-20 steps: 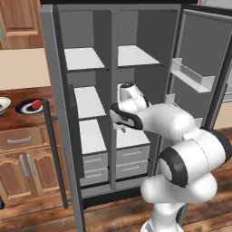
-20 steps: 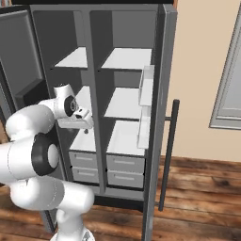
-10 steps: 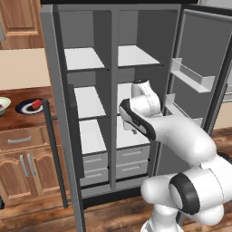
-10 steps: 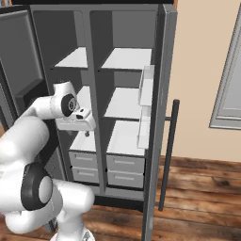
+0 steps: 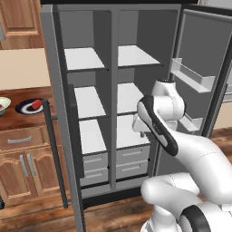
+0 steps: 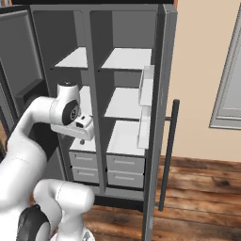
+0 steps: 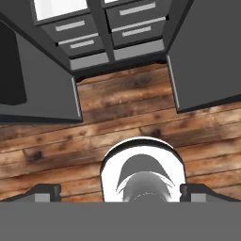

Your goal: Place one of the steaks on the plate and the other in the bowl. Then place the bowl in the fridge.

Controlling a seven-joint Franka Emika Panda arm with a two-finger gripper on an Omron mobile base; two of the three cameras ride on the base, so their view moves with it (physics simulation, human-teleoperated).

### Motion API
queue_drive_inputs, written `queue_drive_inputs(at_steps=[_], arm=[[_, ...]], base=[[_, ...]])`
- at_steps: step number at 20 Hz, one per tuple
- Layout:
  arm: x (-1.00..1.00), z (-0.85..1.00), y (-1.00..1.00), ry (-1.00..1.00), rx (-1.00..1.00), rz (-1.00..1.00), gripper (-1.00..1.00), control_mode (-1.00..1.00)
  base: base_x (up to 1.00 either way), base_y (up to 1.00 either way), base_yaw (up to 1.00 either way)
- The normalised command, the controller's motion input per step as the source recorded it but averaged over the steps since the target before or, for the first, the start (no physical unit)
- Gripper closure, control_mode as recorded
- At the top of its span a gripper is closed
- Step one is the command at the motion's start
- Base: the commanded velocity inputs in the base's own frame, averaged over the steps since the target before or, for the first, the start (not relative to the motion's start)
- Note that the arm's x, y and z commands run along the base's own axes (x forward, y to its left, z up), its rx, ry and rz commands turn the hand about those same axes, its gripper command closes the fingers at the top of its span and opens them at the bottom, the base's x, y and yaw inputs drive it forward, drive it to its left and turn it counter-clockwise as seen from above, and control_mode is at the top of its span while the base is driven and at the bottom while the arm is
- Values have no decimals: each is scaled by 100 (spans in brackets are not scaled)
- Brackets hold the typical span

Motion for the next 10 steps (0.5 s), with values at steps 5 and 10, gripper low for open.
queue_drive_inputs(at_steps=[5, 10], arm=[[-8, 17, 0, 1, -7, -1, -100, -100], [-27, -13, 0, -1, 0, 5, -100, -100]], base=[[0, 0, 0], [0, 0, 0]])
